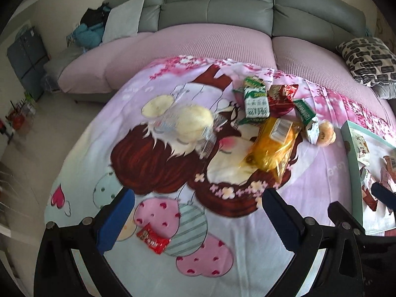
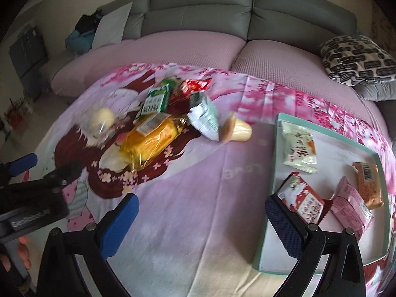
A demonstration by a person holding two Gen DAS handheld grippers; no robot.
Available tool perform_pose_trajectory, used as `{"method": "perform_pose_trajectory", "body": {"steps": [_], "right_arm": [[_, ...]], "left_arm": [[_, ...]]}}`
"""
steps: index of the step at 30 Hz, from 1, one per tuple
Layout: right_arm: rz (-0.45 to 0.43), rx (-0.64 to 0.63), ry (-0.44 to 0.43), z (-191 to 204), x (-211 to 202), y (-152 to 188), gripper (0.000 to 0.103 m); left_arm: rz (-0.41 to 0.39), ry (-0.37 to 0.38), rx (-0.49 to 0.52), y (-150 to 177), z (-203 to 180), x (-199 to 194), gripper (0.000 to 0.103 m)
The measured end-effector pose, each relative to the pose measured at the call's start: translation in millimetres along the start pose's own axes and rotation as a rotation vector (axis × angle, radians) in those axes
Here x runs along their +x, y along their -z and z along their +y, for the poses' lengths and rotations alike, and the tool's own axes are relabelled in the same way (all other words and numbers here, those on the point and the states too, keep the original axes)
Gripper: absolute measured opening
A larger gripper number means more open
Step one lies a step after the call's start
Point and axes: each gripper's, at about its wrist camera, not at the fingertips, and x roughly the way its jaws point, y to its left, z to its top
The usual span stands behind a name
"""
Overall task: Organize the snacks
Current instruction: 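Move both grippers back over the snack pile, then grasp the small red packet with the left gripper while the right grasps the yellow bread packet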
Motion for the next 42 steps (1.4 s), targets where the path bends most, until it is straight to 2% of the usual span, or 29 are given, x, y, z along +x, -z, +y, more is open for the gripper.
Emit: {"method": "perform_pose_trajectory", "body": {"steps": [6,14,16,18,20,23,26,30,38,42], "right_arm": [[0.052,-0.003,-0.004,7.5,14.6,8.8,0.103],[0.093,0.004,0.007,13.5,21.6,20.9,0.103],[0.095,-0.006,0.012,16.1,22.6,21.7,0.103],[0.099,-0.014,0.017,17.9,24.3,22.5,0.103],[0.103,-0.018,0.021,19.2,25.6,23.5,0.103],[0.11,-0.021,0.025,20.1,28.1,23.6,0.103],[0.116,-0.024,0.027,20.8,30.3,24.0,0.103],[0.119,-0.027,0.028,21.7,31.5,24.6,0.103],[0.116,-0.025,0.02,20.8,34.7,22.4,0.103],[0.066,0.002,-0.047,21.9,37.2,10.2,0.103]], "left_arm": [[0.06,0.056,-0.046,19.5,22.0,10.2,0.102],[0.13,0.07,-0.056,46.2,46.0,24.4,0.102],[0.145,0.081,-0.038,53.0,48.4,28.1,0.1],[0.164,0.095,-0.034,58.5,51.3,33.2,0.08],[0.191,0.106,-0.043,62.8,54.5,39.8,0.067],[0.196,0.11,-0.049,65.8,57.4,42.6,0.062],[0.187,0.128,-0.044,66.3,56.0,42.4,0.044],[0.188,0.131,-0.013,66.4,47.7,43.1,0.031],[0.175,0.14,-0.02,58.6,44.8,48.5,0.024],[0.169,0.145,-0.033,42.5,36.5,60.5,0.024]]}}
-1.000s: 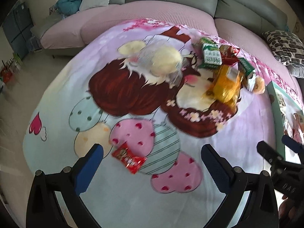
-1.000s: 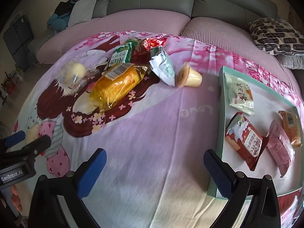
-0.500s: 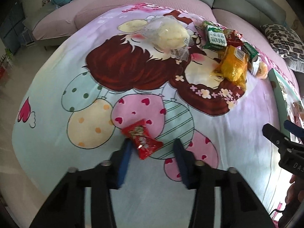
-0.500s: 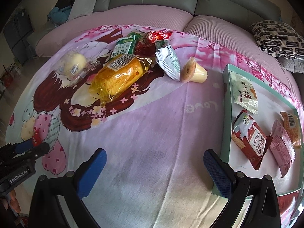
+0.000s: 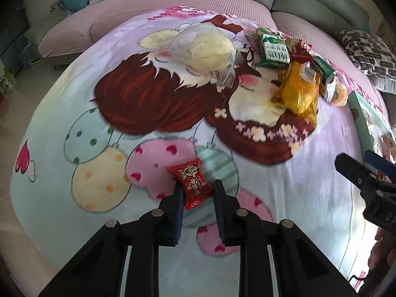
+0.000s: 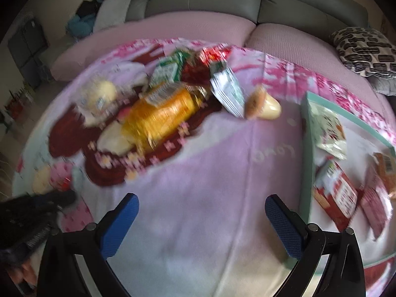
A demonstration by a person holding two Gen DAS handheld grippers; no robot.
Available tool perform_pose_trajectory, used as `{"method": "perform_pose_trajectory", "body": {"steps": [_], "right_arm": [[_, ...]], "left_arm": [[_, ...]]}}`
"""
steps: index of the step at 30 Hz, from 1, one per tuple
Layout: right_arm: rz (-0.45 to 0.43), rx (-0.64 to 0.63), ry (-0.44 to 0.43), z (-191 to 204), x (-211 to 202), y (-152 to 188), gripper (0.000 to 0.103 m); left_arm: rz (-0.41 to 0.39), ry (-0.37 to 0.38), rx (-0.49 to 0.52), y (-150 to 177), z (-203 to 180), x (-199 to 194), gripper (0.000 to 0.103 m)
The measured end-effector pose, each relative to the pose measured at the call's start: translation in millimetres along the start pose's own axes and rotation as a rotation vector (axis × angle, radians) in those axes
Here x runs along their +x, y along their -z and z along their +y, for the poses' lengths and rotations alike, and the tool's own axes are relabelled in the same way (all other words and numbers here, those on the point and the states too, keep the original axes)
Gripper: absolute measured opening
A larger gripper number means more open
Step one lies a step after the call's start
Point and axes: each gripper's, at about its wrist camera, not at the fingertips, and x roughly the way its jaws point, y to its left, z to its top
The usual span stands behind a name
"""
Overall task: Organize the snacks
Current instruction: 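Grasp the small red packet with the left gripper while the right grasps the yellow bread packet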
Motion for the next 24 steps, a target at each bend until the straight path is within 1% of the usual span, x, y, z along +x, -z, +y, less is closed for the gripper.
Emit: {"method": "perform_pose_trajectory", "body": {"steps": [3,6,9,12,17,22,24], "right_arm": [[-0.053,0.045,-0.085,0.5,1.9,-13.1,0.103],[-0.081,0.078,-0.13,5.0,6.2,-23.7,0.103],[-0.099,0.098,-0.138,12.0,12.1,-35.4,0.103],[-0.089,0.109,-0.144,18.5,24.8,-47.6,0.102],[-0.045,0.144,-0.156,19.8,48.4,-55.7,0.091],[-0.032,0.188,-0.177,14.5,64.3,-61.8,0.089],[-0.035,0.187,-0.179,15.6,64.9,-62.7,0.078]], "left_arm": [[-0.002,-0.008,-0.005,-7.6,-2.9,4.7,0.024],[-0.007,-0.009,-0.017,-17.9,-5.0,8.0,0.024],[-0.016,-0.01,-0.023,-28.4,-5.7,10.5,0.024],[-0.021,-0.009,-0.024,-38.0,-5.6,13.5,0.024],[-0.031,-0.002,-0.015,-51.4,-10.4,20.3,0.024],[-0.036,0.004,-0.007,-54.9,-8.7,24.9,0.024],[-0.039,0.008,-0.008,-52.6,-5.7,23.3,0.024]]}}
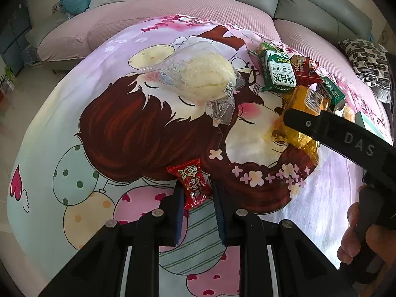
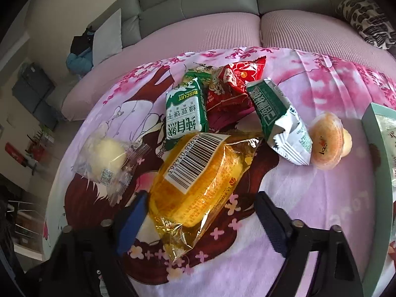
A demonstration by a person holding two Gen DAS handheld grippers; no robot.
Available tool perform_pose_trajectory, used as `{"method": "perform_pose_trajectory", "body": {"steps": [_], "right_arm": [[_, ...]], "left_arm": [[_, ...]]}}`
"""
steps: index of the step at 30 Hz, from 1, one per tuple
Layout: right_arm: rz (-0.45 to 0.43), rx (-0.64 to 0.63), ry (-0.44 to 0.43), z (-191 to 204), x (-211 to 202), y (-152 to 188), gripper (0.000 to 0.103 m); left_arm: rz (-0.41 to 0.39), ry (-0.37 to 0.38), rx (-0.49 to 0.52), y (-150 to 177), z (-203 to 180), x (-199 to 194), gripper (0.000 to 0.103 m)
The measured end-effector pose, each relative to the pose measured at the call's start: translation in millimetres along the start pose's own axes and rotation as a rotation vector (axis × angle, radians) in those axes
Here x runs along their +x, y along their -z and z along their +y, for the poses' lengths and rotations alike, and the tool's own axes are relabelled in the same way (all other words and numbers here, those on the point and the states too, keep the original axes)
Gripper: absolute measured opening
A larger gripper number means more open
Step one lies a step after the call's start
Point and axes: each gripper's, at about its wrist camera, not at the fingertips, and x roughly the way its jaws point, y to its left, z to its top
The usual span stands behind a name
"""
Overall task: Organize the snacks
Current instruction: 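Grasp the small red packet with the left gripper while the right grasps the yellow bread packet, then carry both packets over the teal tray and open both grippers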
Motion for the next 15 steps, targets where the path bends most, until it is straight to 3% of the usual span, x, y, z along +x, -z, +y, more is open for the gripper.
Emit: {"method": "perform_pose_trajectory", "body": {"steps": [2,8,15], "right_arm": [[0.005,-0.015,-0.021,4.3,0.0,-0.7,0.06],[0.01,-0.032,-0.017,10.2,-5.4,2.9,0.051],[-0.011,-0.058,-0.012,16.5,-33.8,17.5,0.05]], "left_arm": [[-0.001,0.0,0.0,-1.7,-0.7,1.3,0.024],[-0.004,-0.001,-0.005,7.1,1.3,-8.0,0.024],[-0.029,-0.009,-0.008,8.6,-1.5,-27.0,0.024]]}}
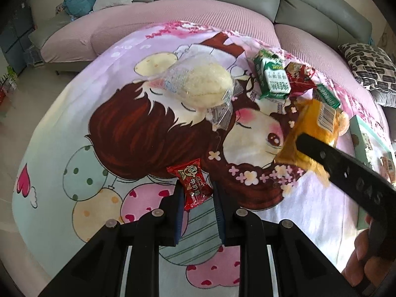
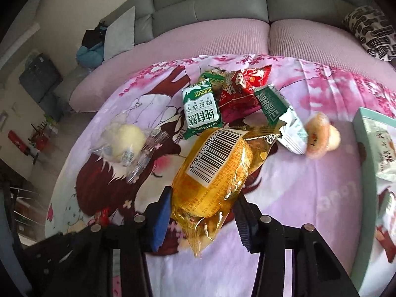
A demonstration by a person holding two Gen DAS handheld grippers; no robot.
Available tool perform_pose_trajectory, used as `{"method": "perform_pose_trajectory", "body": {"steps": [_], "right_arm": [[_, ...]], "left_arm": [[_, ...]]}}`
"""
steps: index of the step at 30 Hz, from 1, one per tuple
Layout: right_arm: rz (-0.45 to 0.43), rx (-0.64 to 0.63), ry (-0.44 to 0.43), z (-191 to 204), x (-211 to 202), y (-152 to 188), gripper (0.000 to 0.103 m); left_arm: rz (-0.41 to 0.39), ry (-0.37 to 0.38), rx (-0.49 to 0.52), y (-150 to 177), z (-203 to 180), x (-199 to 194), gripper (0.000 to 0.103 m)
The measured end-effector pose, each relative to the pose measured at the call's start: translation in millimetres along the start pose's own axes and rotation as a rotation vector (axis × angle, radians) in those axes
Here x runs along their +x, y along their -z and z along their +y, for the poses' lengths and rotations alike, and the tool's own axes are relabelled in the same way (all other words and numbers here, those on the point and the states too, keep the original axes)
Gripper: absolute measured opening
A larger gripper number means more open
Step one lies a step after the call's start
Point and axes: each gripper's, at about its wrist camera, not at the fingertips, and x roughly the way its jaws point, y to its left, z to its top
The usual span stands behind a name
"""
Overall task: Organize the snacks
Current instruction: 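Carry both packets over the teal tray and open both grippers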
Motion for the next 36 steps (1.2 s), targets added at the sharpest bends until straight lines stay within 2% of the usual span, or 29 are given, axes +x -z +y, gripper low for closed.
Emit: {"method": "perform_pose_trajectory", "body": {"steps": [6,11,19,25,30,36], "right_arm": [[-0.055,0.014,-0.024,-7.9,-39.3,8.2,0.05],[-0.128,0.07,-0.031,-32.0,-81.2,9.8,0.05],[-0.208,0.229,0.099,-117.1,-123.7,0.2,0.05],[-0.23,0.302,0.21,-176.4,-143.4,-2.5,0.05],[-0.247,0.349,0.312,-222.3,-155.2,-3.2,0.05],[-0.263,0.456,0.314,-267.2,-162.7,2.1,0.05]], "left_arm": [[-0.05,0.008,0.031,-5.7,-19.3,-27.2,0.024],[-0.092,0.041,0.104,-17.2,-59.4,-45.4,0.024],[-0.149,0.149,0.262,-38.7,-148.9,-57.8,0.023],[-0.143,0.231,0.367,-42.6,-216.1,-48.3,0.024],[-0.12,0.318,0.424,-40.6,-256.3,-33.1,0.024],[-0.11,0.345,0.476,-44.3,-296.0,-20.1,0.023]]}}
